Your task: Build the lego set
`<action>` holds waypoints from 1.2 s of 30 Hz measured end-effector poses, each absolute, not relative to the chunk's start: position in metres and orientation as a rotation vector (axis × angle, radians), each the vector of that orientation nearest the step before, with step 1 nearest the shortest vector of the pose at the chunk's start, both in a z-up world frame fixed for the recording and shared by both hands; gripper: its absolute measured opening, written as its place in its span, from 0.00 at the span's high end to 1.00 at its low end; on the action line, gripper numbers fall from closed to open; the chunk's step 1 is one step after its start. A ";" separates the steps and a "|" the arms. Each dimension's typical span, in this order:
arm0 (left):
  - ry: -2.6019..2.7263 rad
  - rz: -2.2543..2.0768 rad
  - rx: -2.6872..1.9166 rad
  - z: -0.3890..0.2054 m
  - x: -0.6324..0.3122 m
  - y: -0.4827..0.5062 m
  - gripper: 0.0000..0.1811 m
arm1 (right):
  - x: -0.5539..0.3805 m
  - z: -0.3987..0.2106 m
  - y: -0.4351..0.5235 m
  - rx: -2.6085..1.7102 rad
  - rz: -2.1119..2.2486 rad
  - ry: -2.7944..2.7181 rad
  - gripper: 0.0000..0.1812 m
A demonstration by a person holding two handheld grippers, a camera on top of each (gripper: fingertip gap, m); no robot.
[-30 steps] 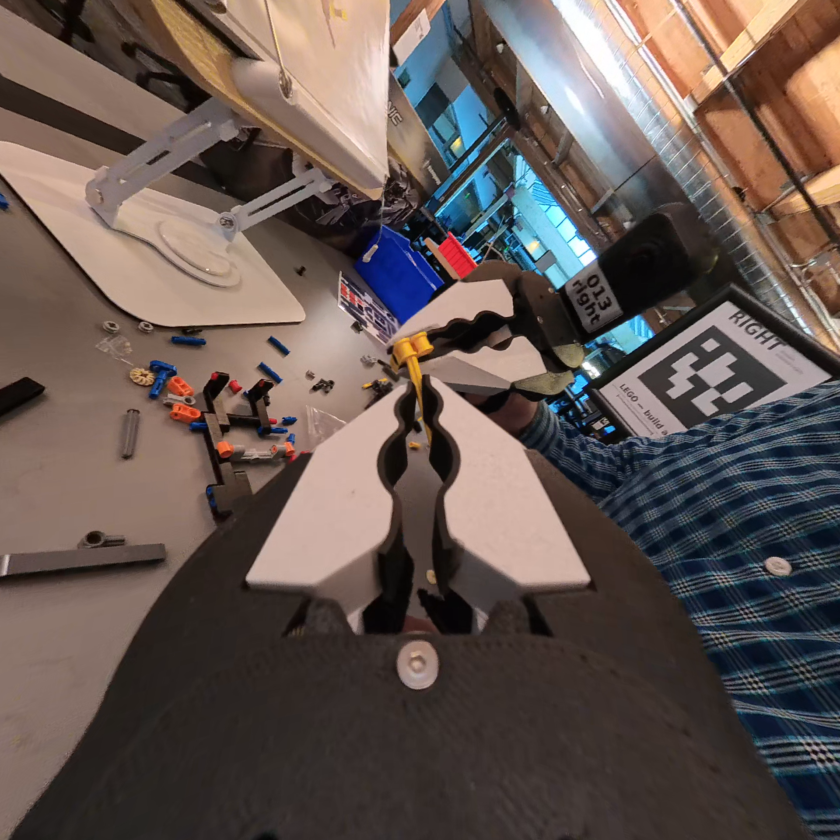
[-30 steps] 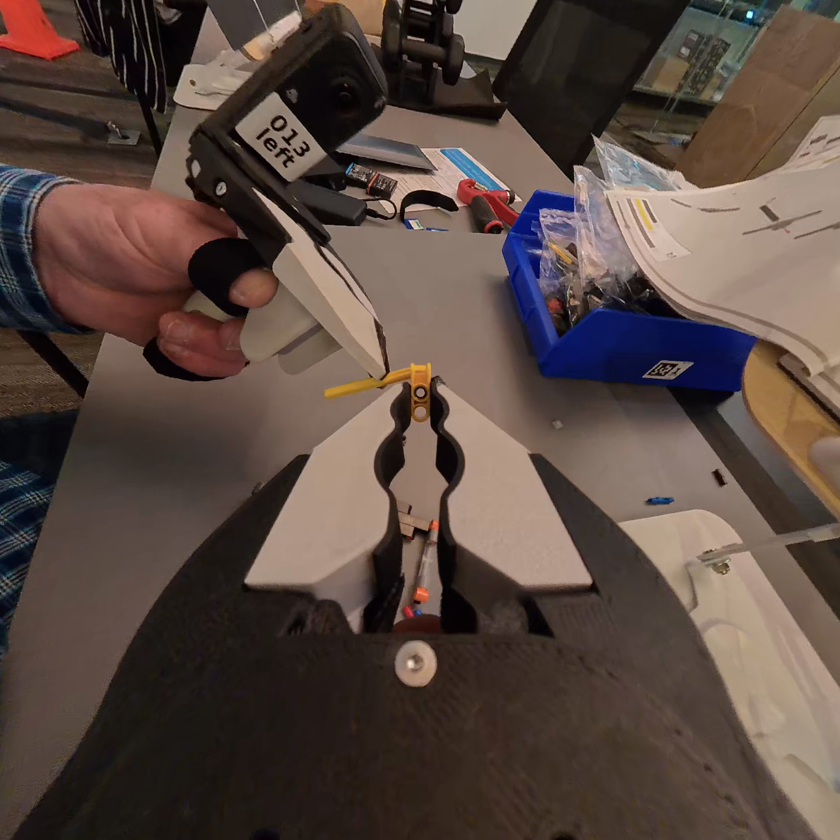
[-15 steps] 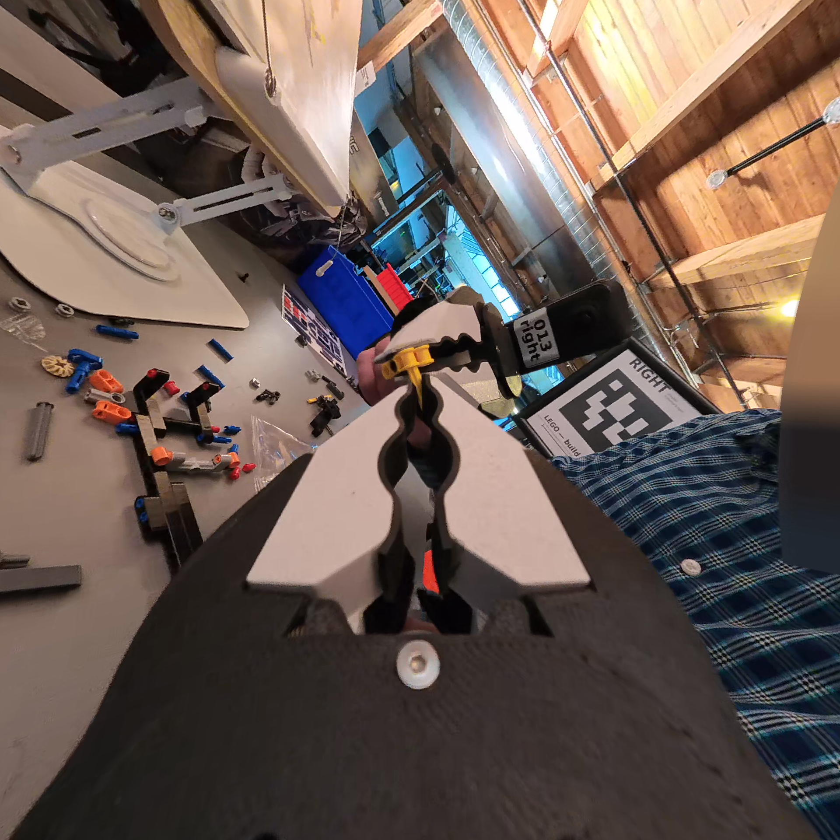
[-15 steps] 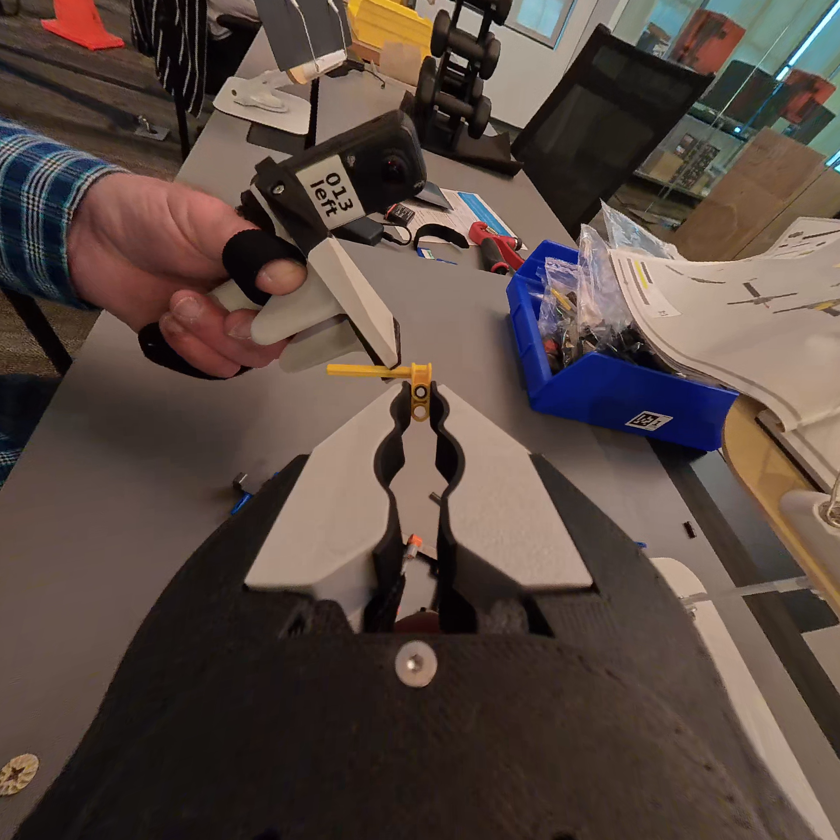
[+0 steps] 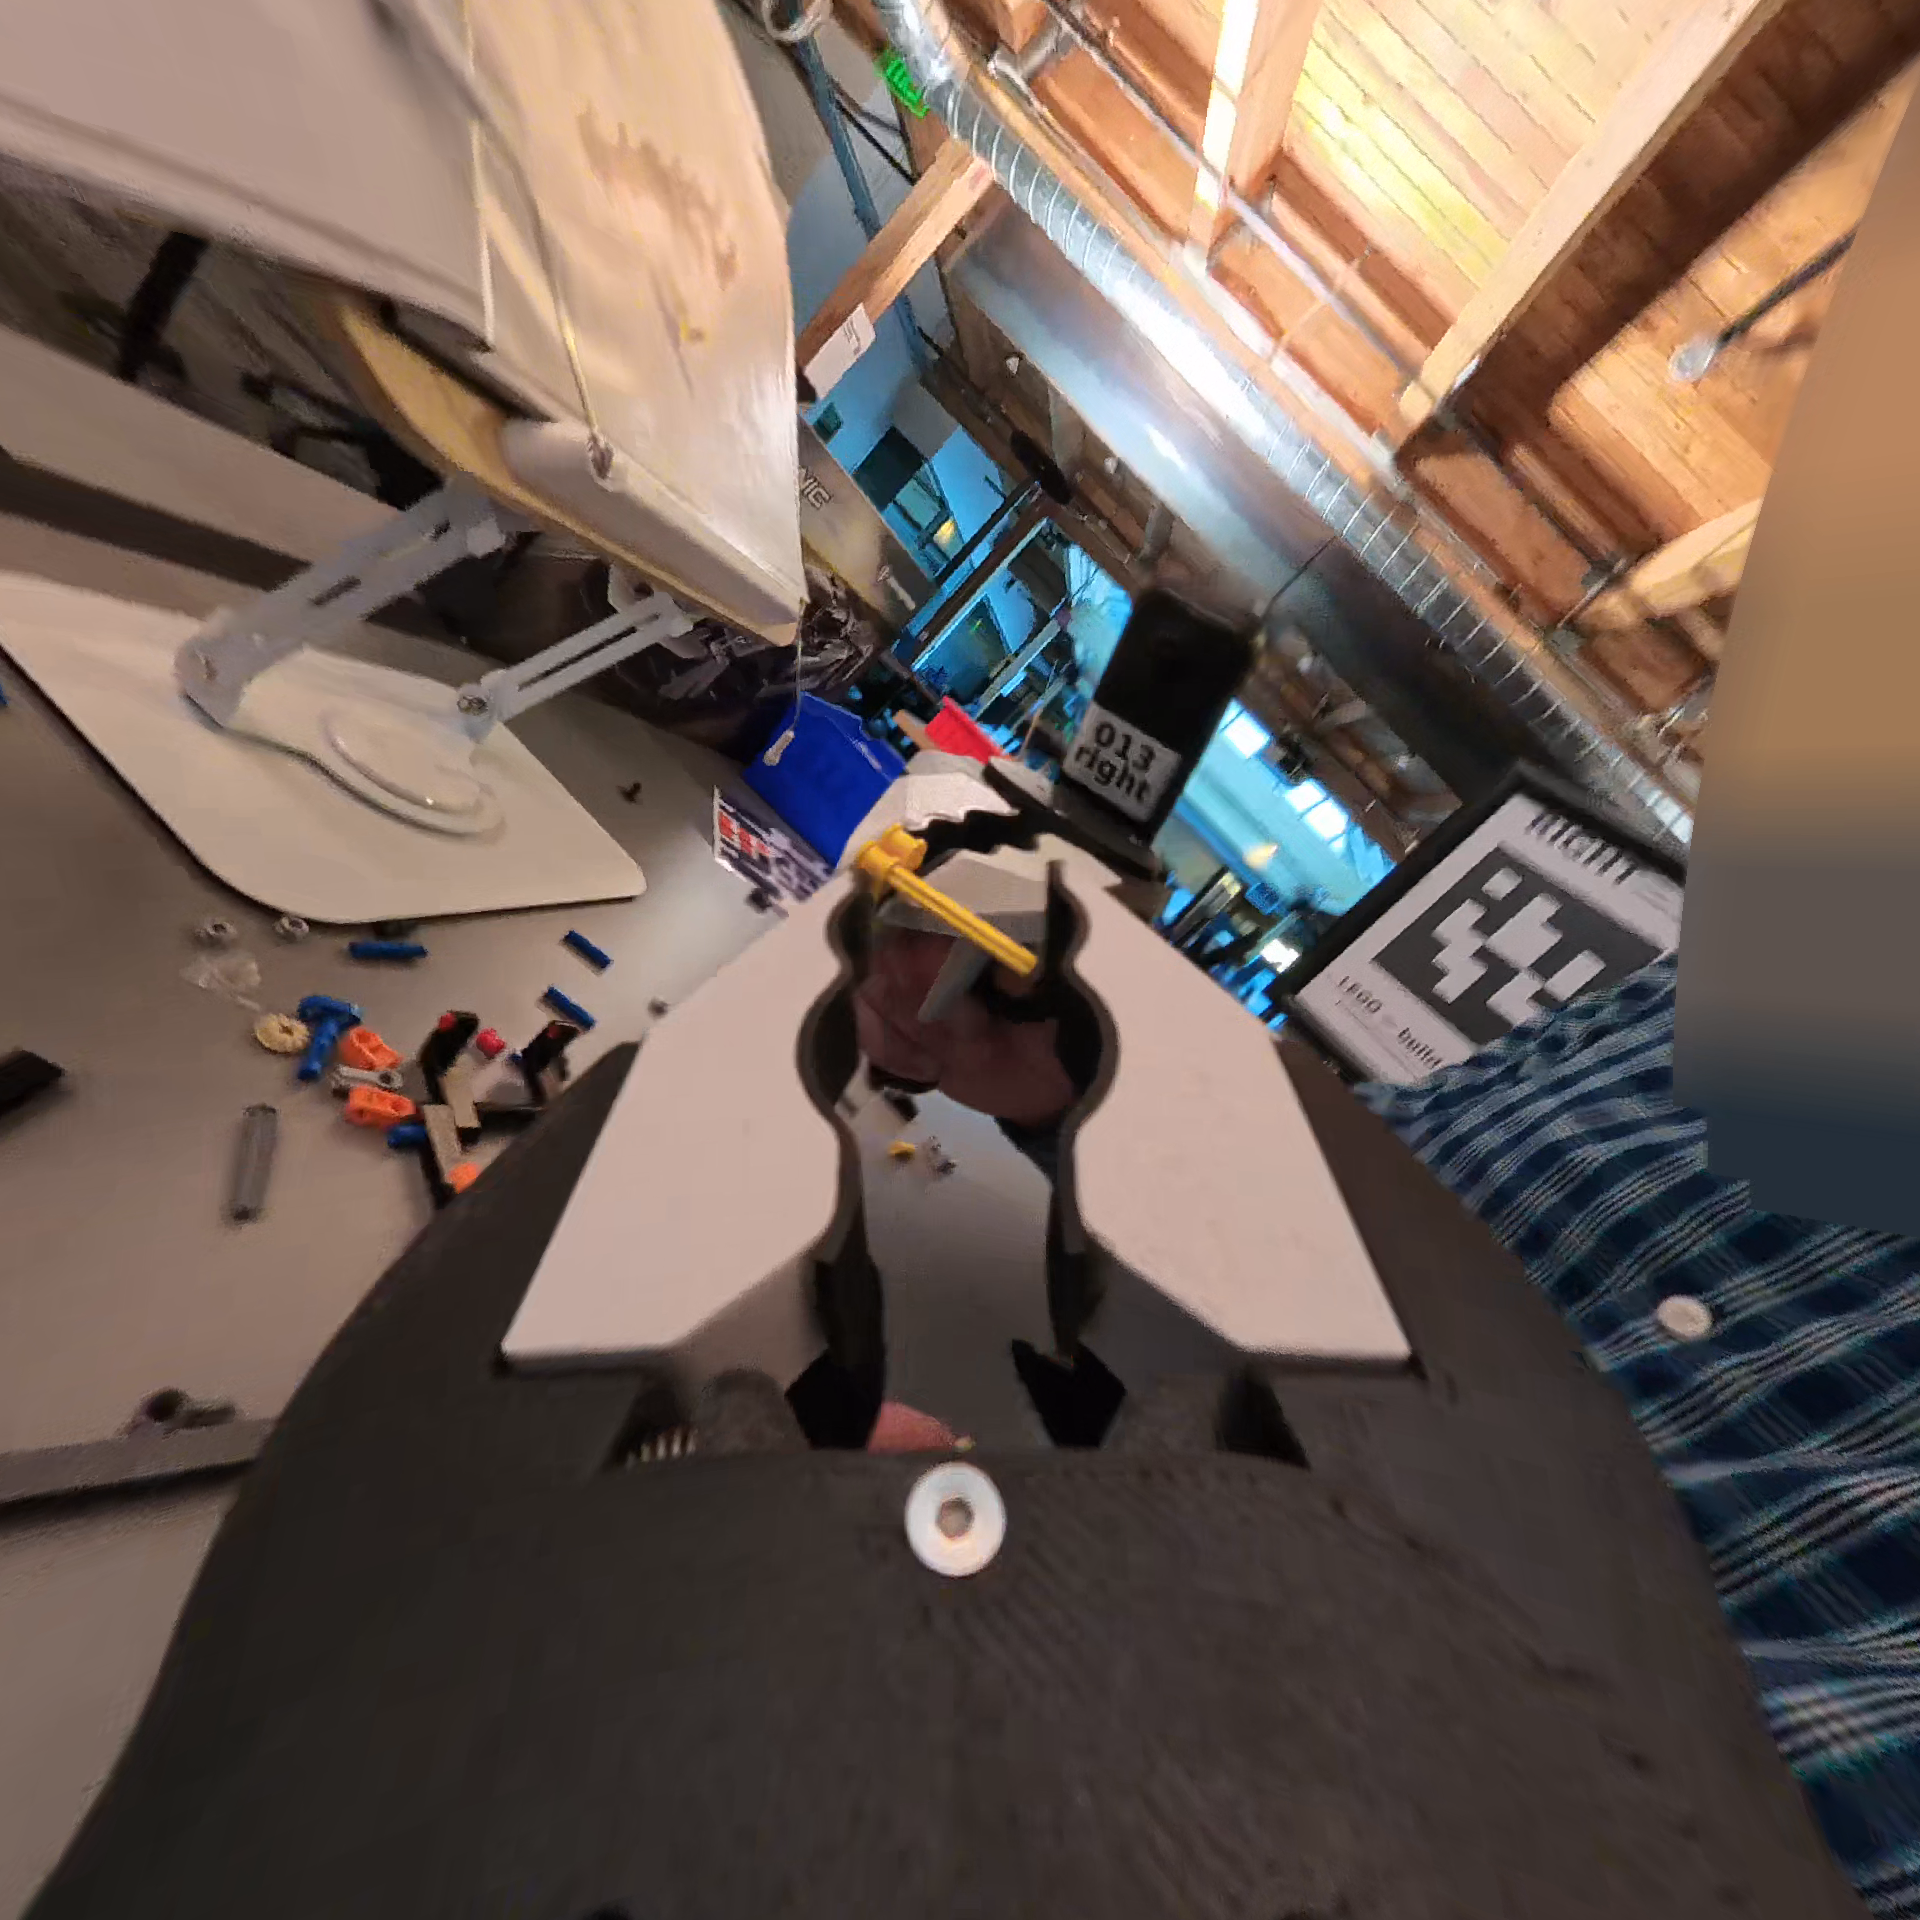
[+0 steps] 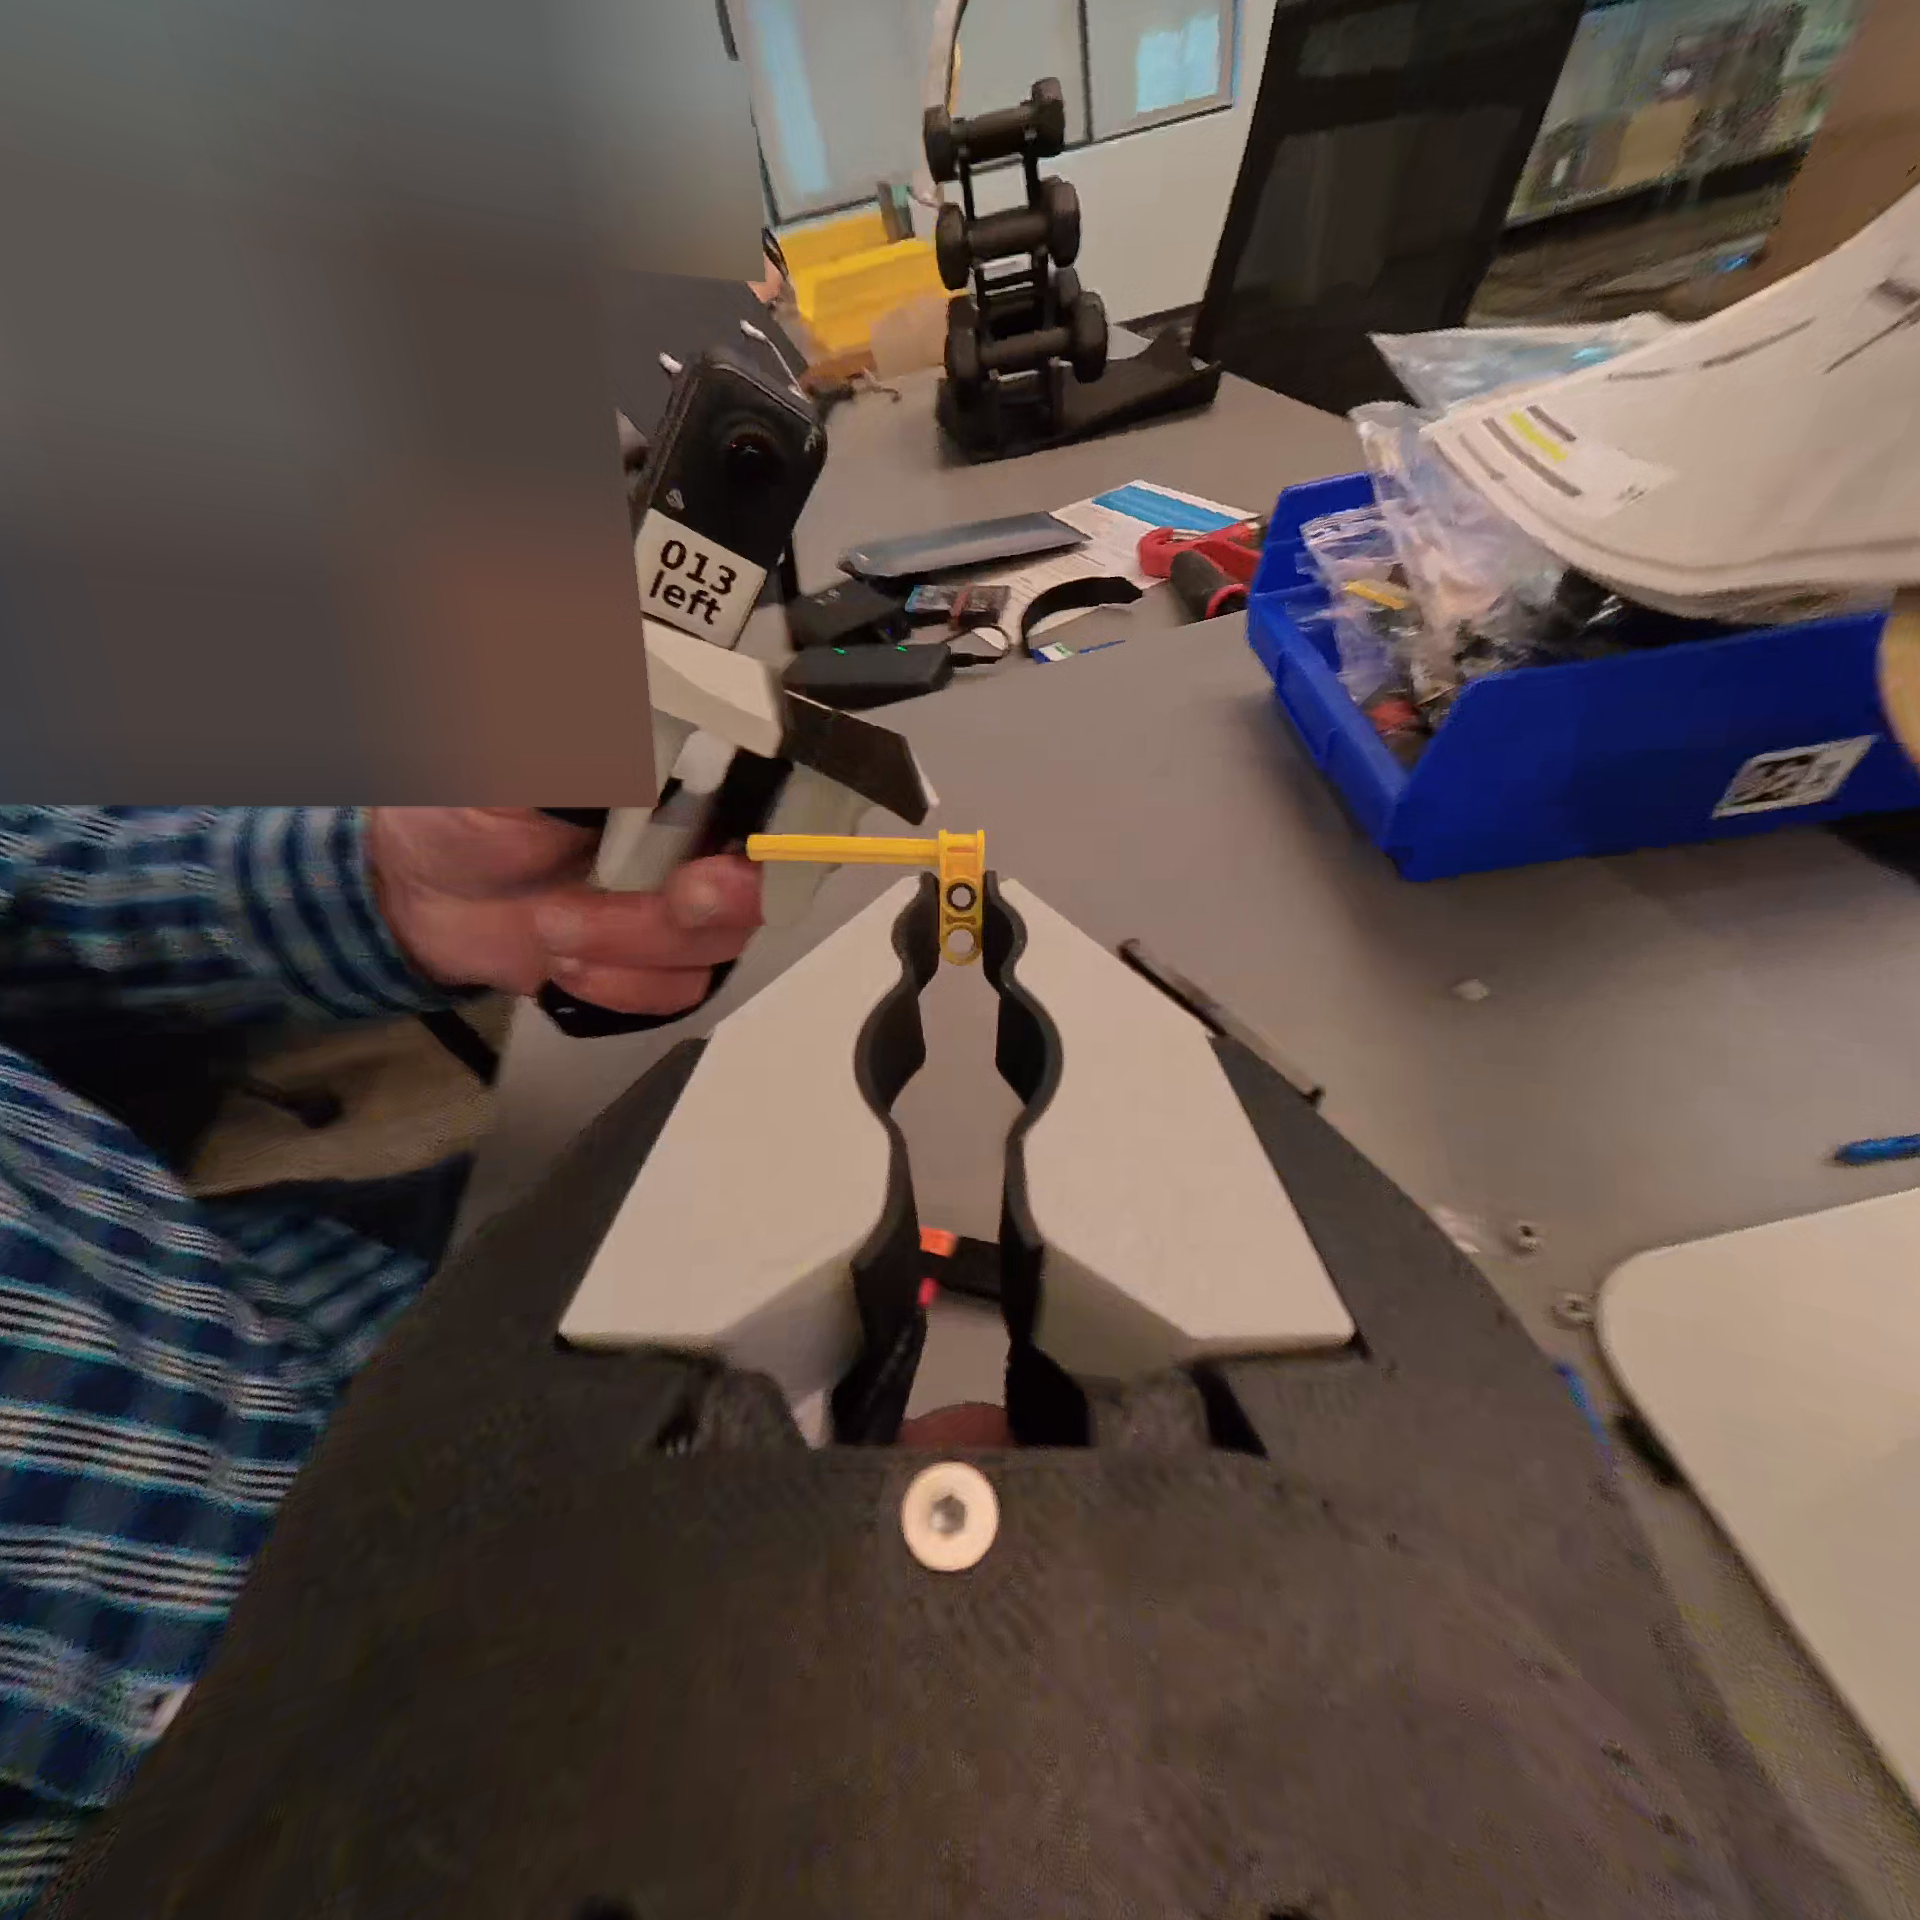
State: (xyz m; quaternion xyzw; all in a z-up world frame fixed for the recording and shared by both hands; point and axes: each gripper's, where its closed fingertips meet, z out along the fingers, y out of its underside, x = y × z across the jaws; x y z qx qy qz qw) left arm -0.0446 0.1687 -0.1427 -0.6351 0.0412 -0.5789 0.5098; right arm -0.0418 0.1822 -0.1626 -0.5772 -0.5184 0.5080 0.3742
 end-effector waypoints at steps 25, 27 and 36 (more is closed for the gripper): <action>0.388 -1.306 -1.497 -0.125 -0.018 0.147 0.74 | -0.035 -0.138 0.152 -1.417 1.692 -1.267 0.97; 0.389 -1.303 -1.493 -0.125 -0.017 0.147 0.74 | -0.035 -0.138 0.152 -1.416 1.698 -1.262 0.97; 0.393 -1.323 -1.443 -0.118 -0.017 0.144 0.75 | -0.034 -0.131 0.150 -1.370 1.644 -1.278 0.97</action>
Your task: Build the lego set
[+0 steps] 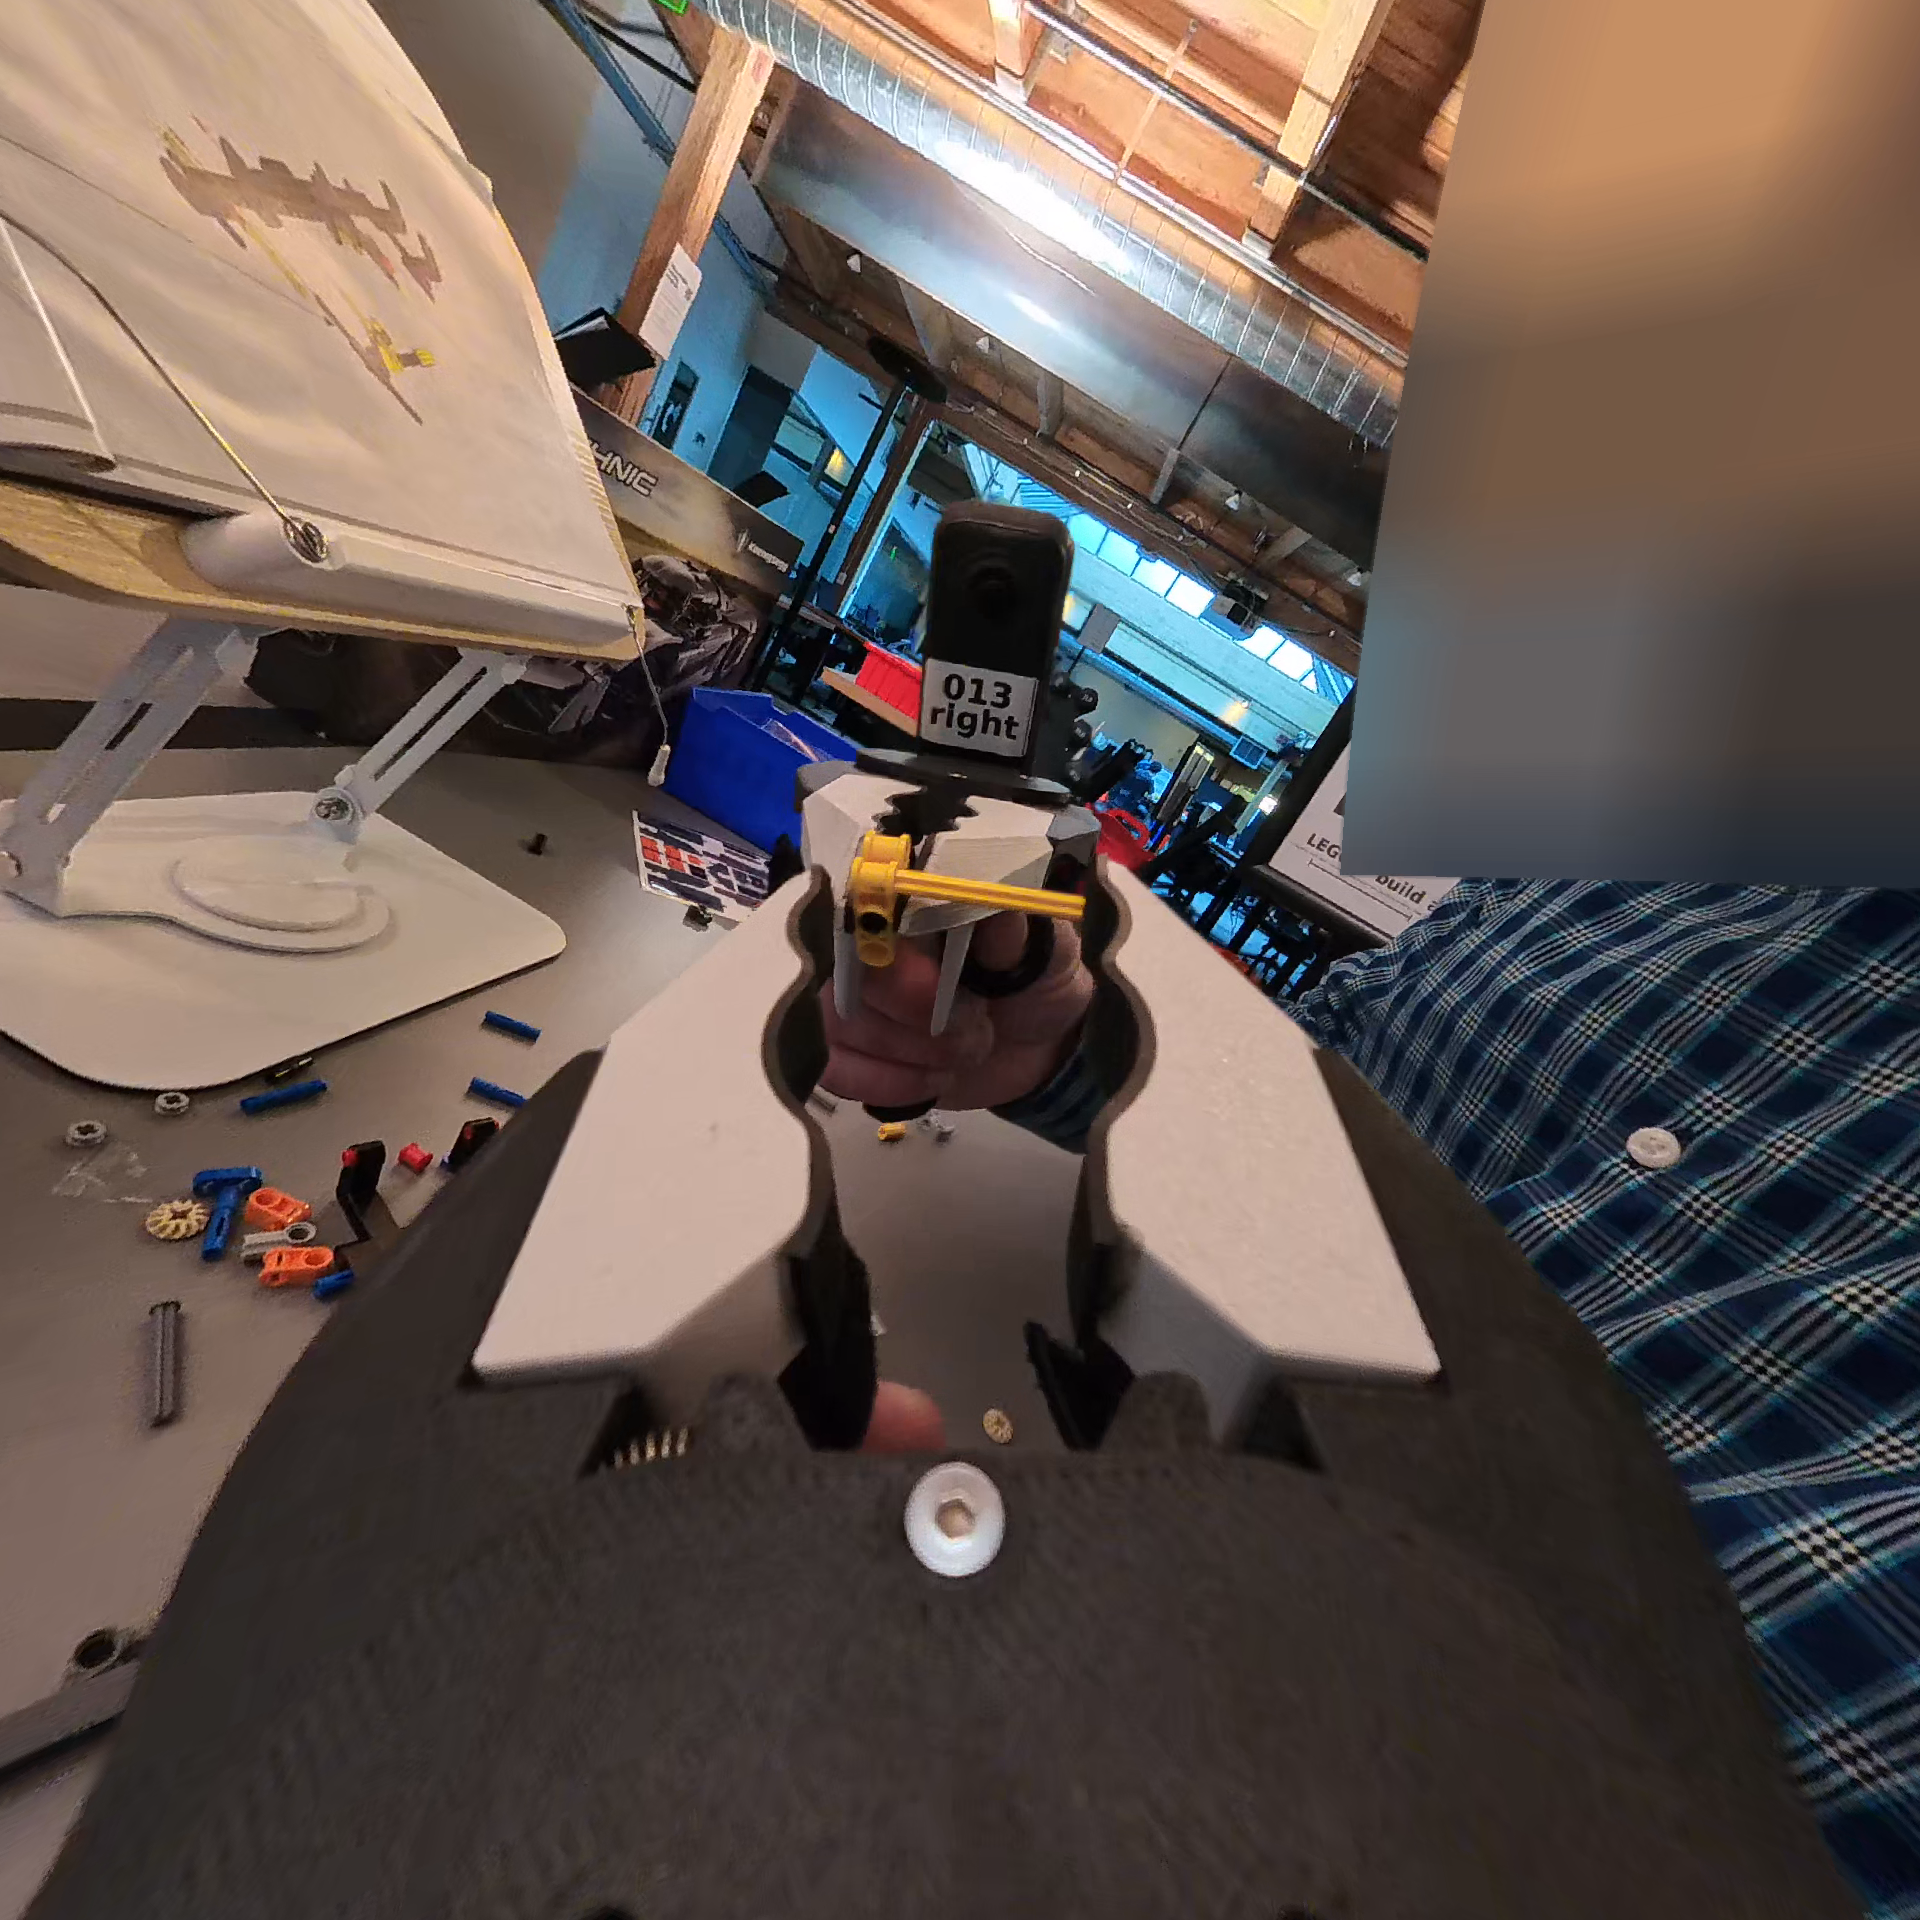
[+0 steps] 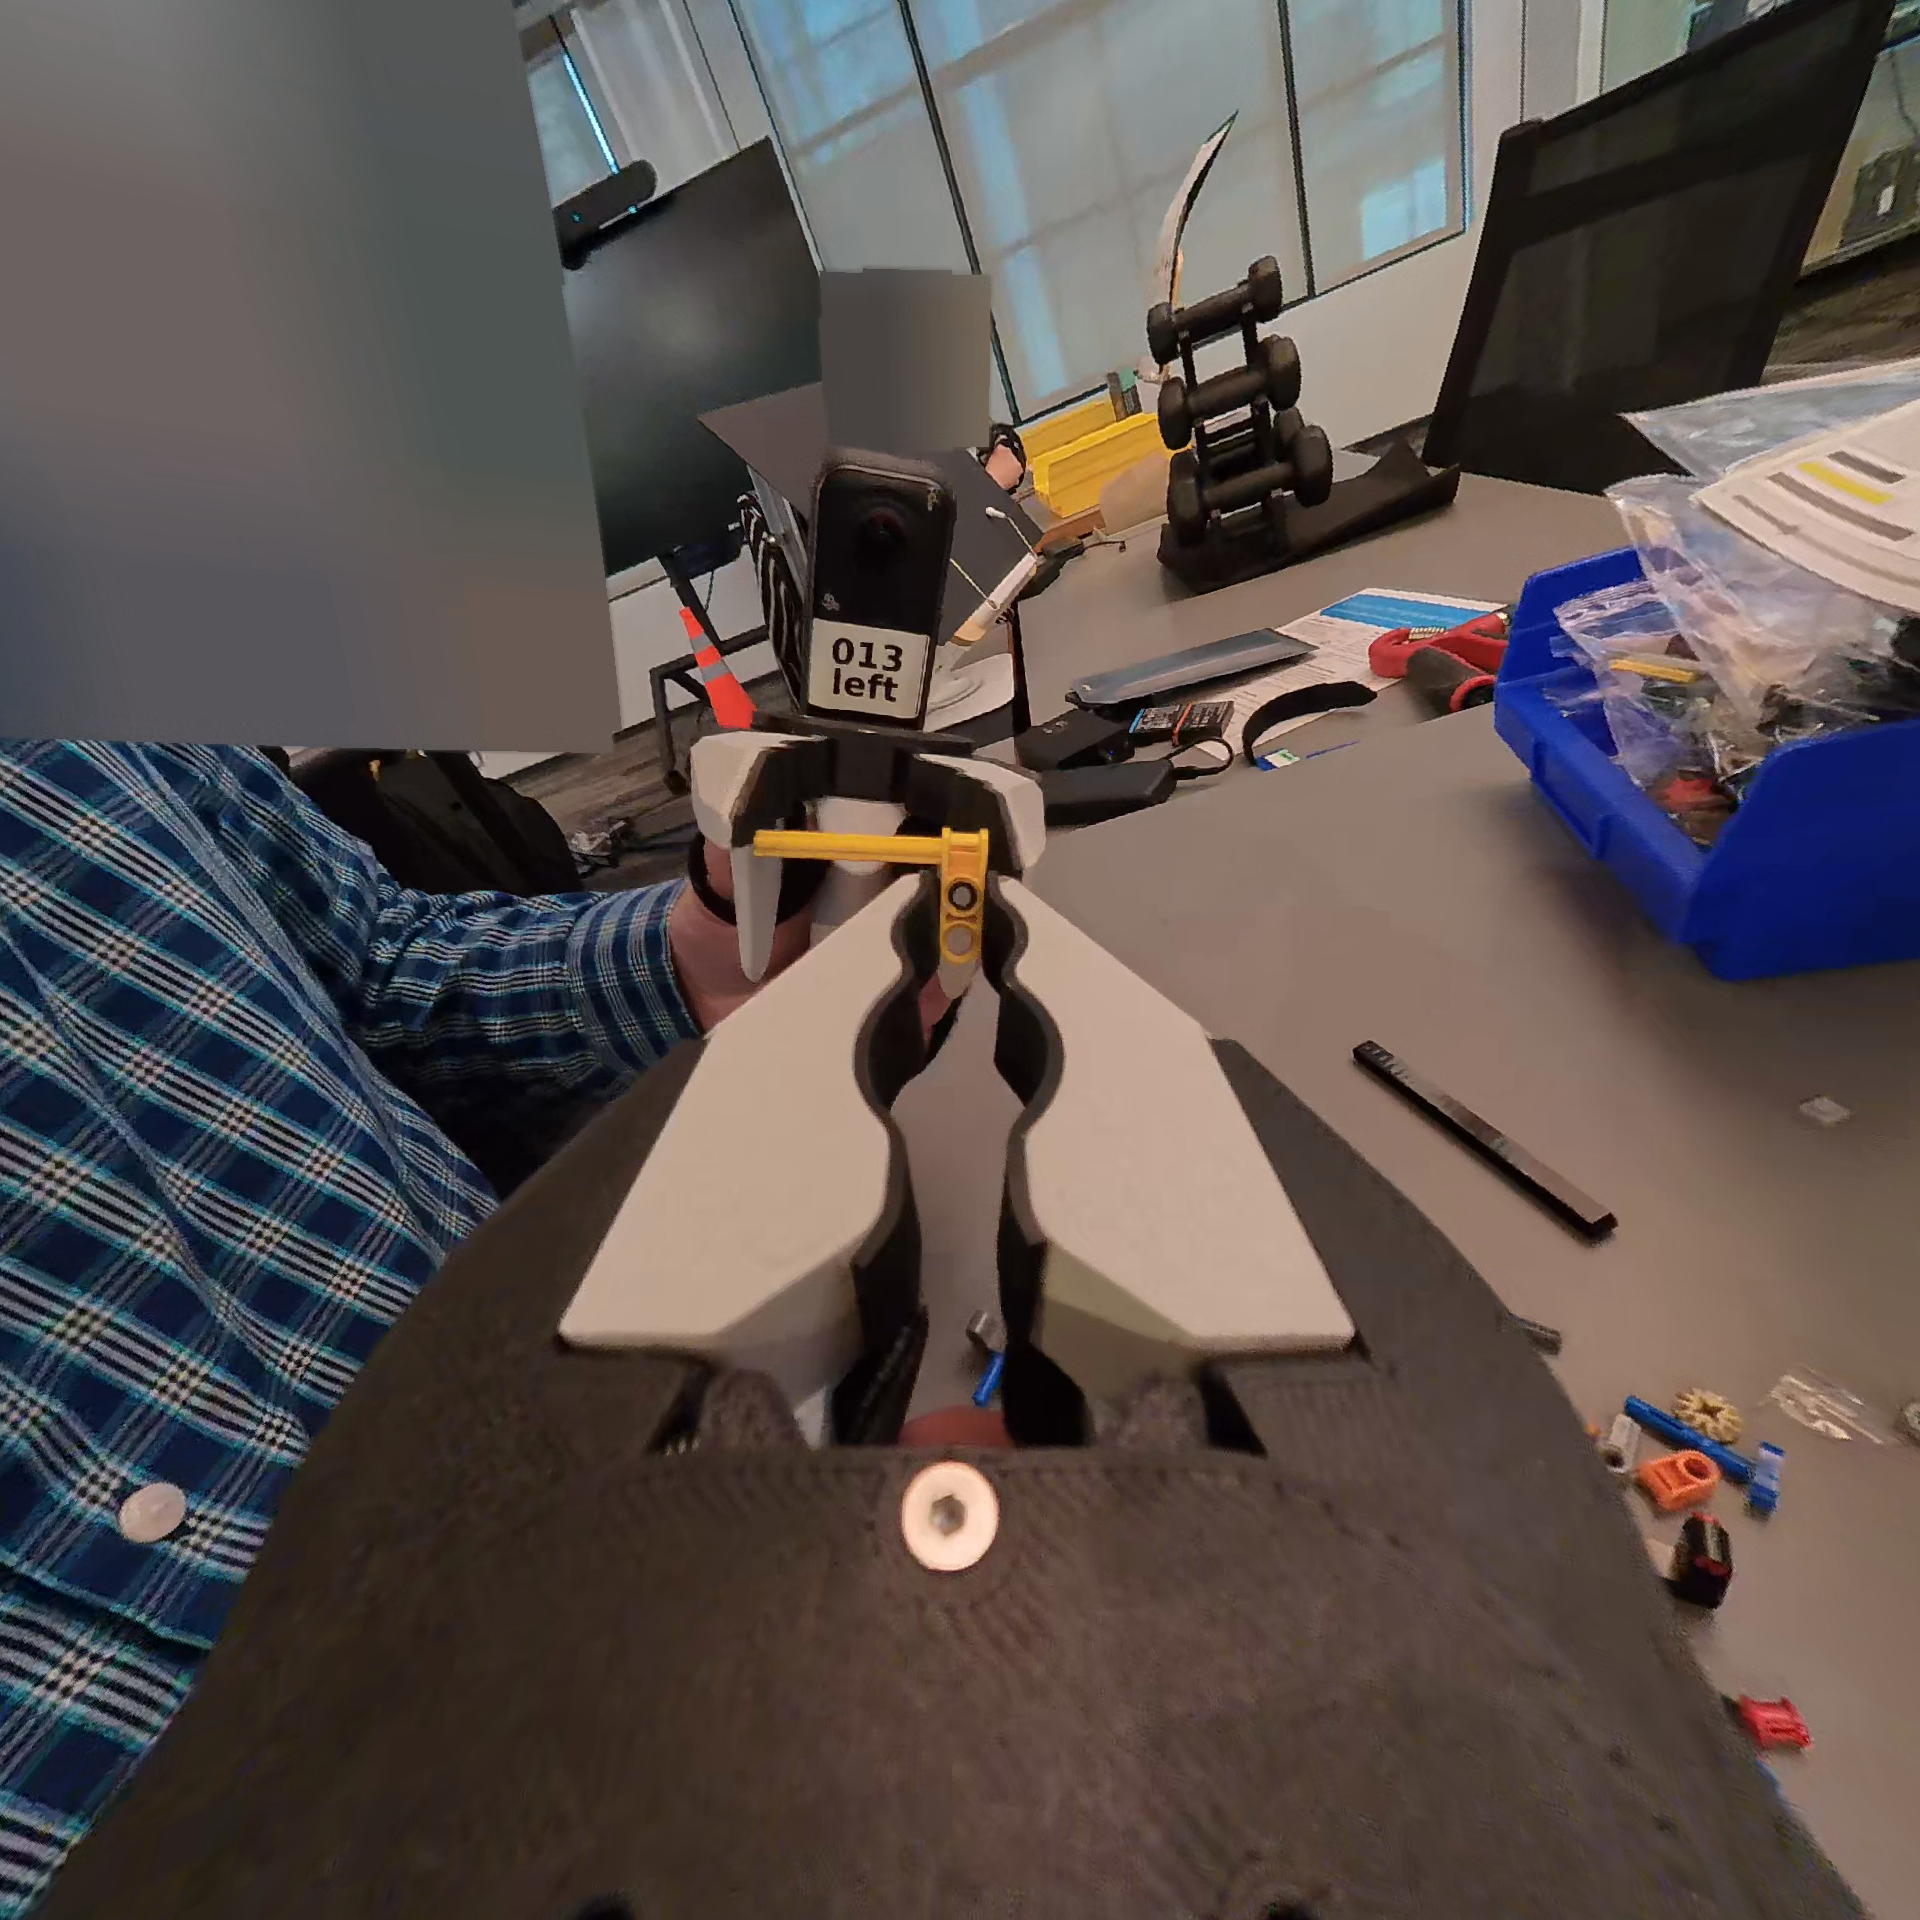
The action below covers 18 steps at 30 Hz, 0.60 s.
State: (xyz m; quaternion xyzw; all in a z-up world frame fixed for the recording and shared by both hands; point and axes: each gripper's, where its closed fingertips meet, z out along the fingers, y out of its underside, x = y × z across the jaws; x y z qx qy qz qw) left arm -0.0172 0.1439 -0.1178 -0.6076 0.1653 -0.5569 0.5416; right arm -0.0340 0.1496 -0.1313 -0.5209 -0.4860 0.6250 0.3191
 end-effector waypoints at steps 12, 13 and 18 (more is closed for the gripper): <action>0.426 -1.316 -1.366 -0.106 -0.019 0.139 0.75 | -0.036 -0.121 0.144 -1.340 1.562 -1.271 0.97; 0.432 -1.337 -1.354 -0.104 -0.018 0.137 0.74 | -0.036 -0.119 0.142 -1.329 1.560 -1.284 0.97; 0.437 -1.490 -1.200 -0.087 -0.021 0.125 0.93 | -0.042 -0.124 0.133 -1.321 1.509 -1.344 0.97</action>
